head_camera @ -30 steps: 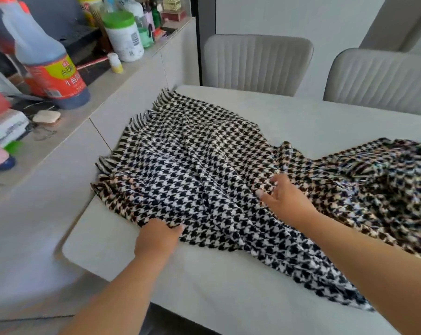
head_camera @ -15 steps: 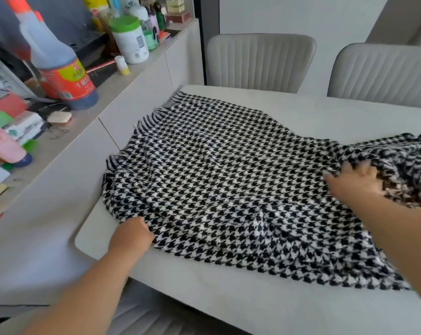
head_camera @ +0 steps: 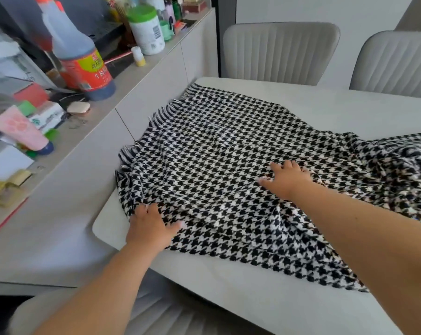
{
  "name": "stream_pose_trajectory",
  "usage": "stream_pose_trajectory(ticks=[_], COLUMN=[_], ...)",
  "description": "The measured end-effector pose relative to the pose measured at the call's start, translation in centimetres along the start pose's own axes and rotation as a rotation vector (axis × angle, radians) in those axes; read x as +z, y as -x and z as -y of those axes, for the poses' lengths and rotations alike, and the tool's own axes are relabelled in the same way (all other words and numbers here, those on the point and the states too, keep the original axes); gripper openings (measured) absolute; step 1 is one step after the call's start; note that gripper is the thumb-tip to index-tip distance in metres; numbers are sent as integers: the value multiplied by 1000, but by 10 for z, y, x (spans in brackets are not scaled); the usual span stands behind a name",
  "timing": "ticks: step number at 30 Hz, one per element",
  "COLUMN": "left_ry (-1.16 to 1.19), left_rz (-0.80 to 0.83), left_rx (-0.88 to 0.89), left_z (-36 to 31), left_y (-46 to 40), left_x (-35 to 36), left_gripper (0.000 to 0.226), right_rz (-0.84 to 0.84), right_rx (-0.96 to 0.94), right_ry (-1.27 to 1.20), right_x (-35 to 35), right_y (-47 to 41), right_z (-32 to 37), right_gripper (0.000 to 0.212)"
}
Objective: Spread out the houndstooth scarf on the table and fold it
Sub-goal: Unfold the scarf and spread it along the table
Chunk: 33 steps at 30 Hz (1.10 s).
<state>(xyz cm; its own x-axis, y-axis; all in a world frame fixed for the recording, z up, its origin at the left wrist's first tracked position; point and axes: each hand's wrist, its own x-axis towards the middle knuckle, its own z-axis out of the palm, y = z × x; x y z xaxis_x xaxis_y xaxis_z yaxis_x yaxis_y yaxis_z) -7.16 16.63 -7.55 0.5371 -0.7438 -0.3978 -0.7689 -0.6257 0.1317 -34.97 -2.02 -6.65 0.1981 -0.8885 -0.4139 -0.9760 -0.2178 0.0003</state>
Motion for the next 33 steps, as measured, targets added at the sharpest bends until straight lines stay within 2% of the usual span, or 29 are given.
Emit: stream_pose_trajectory(ticks=[1, 3, 5, 7, 9, 11, 12, 13, 15, 17, 19, 21, 22, 24, 25, 27, 30, 33], left_ry=[-49, -155, -208, -257, -378, -360, -280, -182, -79, -141, -202, -165, -142, -156, -177, -164, -31, 47], left_rz=[-1, 45, 95, 53, -110, -291, -300, -233, 17, 182, 209, 157, 170, 326, 434, 537, 496, 474], left_rx=[-49, -157, -246, -251, -107, 203, 387, 552, 775, 891, 921, 925, 922, 908, 891, 862, 855, 869], left_z=[3, 9, 15, 15, 7, -12, -25, -39, -67, -93, -109, -117, -119, -123, -127, -138, -160, -184], left_y=[-1, -5, -8, -7, 1, 11, 18, 26, 41, 56, 67, 72, 73, 72, 72, 73, 84, 100], left_x=[-2, -5, -10, -18, -24, -23, -19, -14, -1, 15, 33, 44, 46, 44, 39, 28, 17, 19], left_gripper=[93, 92, 92, 80, 64, 47, 39, 33, 29, 36, 45, 31, 19, 7, 10, 15, 15, 18], right_rz=[-44, -17, 47, 58, 2, -152, -225, -282, -311, -252, -163, -76, -46, 24, 34, -77, -353, -403], right_rx=[-74, -180, -137, -31, 3, -74, -134, -210, -387, -527, -557, -499, -455, -362, -327, -233, 123, 494], right_ry=[7, 9, 26, -26, -92, -111, -127, -155, -180, -148, -62, 20, 7, -86, -129, -173, -345, -554], right_x=[4, 17, 25, 21, 14, 11, 11, 12, 20, 35, 54, 70, 74, 76, 76, 72, 59, 56], right_y=[6, 15, 16, 16, 22, 37, 49, 62, 91, 116, 135, 148, 153, 161, 164, 169, 172, 182], right_z=[11, 24, 21, 10, 2, -1, -2, -3, -8, -18, -35, -52, -60, -71, -77, -92, -131, -181], right_gripper=[85, 84, 83, 82, 82, 75, 66, 53, 29, 28, 37, 47, 45, 31, 29, 31, 19, 20])
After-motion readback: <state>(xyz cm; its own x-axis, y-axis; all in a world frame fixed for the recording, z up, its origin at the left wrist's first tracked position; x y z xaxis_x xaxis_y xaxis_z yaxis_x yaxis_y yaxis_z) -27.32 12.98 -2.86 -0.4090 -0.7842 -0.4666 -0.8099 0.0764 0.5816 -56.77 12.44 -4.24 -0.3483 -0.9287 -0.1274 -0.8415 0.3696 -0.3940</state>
